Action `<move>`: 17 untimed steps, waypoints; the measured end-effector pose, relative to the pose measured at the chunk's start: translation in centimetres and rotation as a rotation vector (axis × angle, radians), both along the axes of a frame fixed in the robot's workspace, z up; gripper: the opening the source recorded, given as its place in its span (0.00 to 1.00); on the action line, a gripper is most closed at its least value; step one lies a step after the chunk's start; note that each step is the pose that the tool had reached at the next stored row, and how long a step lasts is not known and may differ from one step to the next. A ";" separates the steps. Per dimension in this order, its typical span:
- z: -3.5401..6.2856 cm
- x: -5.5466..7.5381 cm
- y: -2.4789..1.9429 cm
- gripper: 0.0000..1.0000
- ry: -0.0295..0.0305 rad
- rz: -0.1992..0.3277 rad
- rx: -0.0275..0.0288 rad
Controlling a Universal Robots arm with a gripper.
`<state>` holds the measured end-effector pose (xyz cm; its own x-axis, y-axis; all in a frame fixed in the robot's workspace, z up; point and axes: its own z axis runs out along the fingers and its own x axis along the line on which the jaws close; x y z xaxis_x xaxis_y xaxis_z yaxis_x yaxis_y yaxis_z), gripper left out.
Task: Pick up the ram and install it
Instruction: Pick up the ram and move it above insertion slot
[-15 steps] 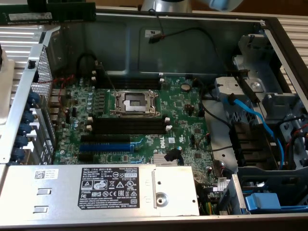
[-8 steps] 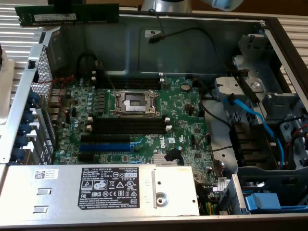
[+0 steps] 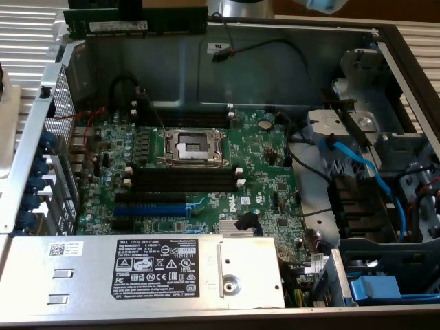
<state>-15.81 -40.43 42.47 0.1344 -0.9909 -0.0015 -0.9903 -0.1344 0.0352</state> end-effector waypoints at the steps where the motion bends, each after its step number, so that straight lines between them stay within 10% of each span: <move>1: 0.00 0.4 0.00 0.12 0.0000 0.000 0.0000; 9: -0.02 3.8 -0.45 0.12 -0.0001 0.000 0.0001; 17: -0.76 4.6 -2.00 0.12 -0.0011 0.000 0.0006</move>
